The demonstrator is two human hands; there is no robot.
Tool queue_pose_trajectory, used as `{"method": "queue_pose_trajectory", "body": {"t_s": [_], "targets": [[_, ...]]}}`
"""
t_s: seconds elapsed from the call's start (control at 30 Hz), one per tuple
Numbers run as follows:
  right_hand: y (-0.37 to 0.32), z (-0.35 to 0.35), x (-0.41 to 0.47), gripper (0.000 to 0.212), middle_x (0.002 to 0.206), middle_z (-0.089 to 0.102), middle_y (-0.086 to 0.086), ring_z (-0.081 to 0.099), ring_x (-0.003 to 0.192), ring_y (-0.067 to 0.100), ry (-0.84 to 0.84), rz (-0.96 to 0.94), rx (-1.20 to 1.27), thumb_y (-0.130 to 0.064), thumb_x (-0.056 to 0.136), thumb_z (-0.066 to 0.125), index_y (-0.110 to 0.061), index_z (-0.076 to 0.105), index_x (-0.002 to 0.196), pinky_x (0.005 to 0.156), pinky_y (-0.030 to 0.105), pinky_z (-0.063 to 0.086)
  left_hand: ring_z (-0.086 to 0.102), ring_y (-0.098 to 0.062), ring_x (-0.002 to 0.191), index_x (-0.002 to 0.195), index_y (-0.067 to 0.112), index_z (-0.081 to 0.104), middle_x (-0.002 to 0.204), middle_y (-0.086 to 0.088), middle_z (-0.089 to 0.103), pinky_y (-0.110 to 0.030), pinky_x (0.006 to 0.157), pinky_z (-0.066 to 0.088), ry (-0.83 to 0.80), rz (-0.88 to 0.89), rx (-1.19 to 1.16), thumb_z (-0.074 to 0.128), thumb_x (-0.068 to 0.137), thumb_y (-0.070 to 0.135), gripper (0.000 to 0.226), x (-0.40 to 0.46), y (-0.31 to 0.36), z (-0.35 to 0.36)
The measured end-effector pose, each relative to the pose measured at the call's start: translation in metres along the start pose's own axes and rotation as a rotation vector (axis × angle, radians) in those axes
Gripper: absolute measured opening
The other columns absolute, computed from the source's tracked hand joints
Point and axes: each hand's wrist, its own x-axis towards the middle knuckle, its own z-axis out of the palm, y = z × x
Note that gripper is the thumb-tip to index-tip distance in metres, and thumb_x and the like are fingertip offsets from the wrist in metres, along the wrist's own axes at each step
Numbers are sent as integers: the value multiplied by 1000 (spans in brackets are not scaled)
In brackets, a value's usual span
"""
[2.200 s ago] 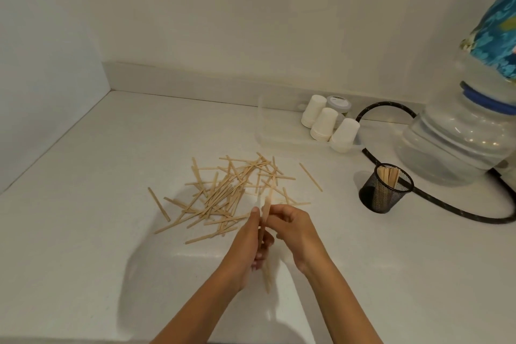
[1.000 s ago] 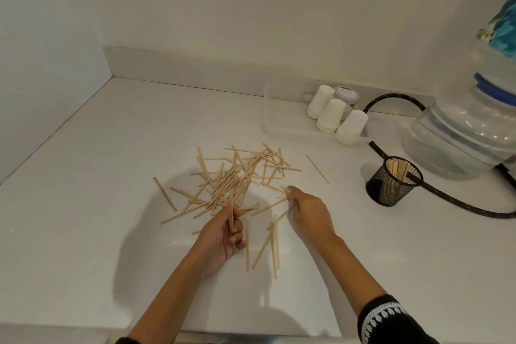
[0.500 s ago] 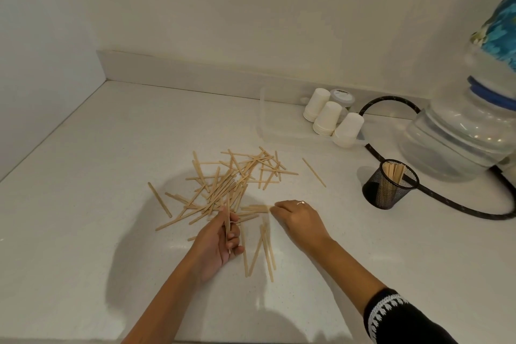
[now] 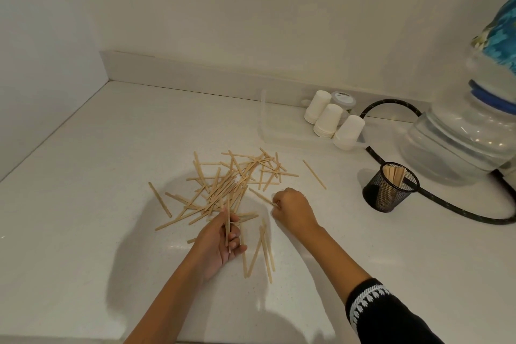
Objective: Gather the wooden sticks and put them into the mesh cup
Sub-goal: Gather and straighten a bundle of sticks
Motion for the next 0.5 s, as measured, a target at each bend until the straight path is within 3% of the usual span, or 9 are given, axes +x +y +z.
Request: {"method": "queue_pose_trajectory", "body": {"t_s": [0.13, 0.27, 0.4, 0.5], "targets": [[0, 6, -5, 16, 95, 53, 10, 56, 85, 27, 62, 22, -85, 0, 86, 49, -2, 64, 94, 66, 27, 41, 39, -13, 41, 91, 8, 51, 56, -3, 38, -31, 56, 54, 15, -4, 3, 37, 101, 38, 34, -1, 1, 2], [-5, 8, -7, 35, 117, 55, 15, 57, 105, 29, 60, 21, -222, 14, 83, 50, -1, 57, 113, 77, 29, 49, 39, -13, 42, 92, 8, 51, 56, -3, 39, -33, 55, 55, 20, -2, 2, 36, 101, 37, 34, 0, 0, 2], [-7, 3, -5, 34, 111, 60, 16, 61, 100, 30, 30, -6, -282, 17, 82, 49, -1, 57, 109, 75, 31, 48, 41, -14, 42, 92, 7, 51, 56, -4, 39, -33, 57, 56, 28, 7, 7, 36, 101, 36, 34, 0, -1, 3], [-7, -9, 1, 18, 89, 61, 12, 62, 85, 27, -37, 32, -221, 10, 82, 51, -5, 58, 87, 63, 28, 40, 46, -17, 45, 93, 6, 52, 57, -6, 44, -34, 58, 56, 22, 9, -1, 37, 101, 35, 33, -1, -2, 3]]}}
